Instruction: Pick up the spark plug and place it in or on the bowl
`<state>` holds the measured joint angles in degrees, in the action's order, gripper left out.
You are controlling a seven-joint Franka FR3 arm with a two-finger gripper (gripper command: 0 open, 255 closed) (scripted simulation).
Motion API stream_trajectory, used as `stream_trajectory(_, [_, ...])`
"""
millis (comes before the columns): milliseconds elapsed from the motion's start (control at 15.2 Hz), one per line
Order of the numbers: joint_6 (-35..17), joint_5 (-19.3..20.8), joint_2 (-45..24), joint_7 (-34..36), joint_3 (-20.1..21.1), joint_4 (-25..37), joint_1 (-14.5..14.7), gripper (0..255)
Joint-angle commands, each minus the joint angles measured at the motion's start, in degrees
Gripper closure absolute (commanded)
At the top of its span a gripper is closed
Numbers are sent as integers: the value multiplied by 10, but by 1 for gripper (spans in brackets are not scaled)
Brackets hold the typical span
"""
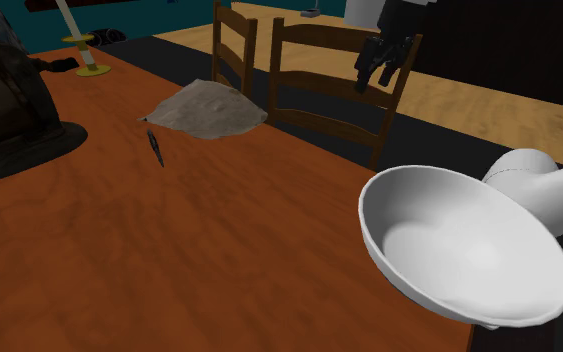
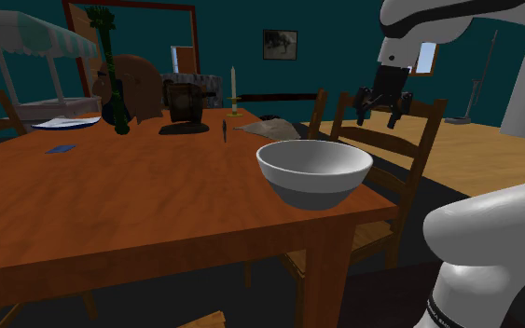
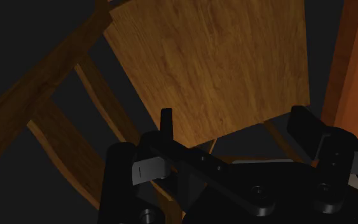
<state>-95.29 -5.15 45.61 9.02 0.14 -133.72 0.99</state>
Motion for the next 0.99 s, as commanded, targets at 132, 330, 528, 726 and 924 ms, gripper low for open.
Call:
stream_trajectory(132, [-42, -11, -25, -33, -5, -1, 18, 0])
stream_trajectory(330, [-102, -30, -64, -84, -12, 3, 47, 0])
stream_trajectory(528, [-155, -52, -106, -137, -18, 13, 76, 0])
stream_trajectory(726, [-201, -77, -147, -192, -24, 28, 107, 0])
stream_trajectory(924, [-241, -106, -188, -250, -30, 49, 139, 0])
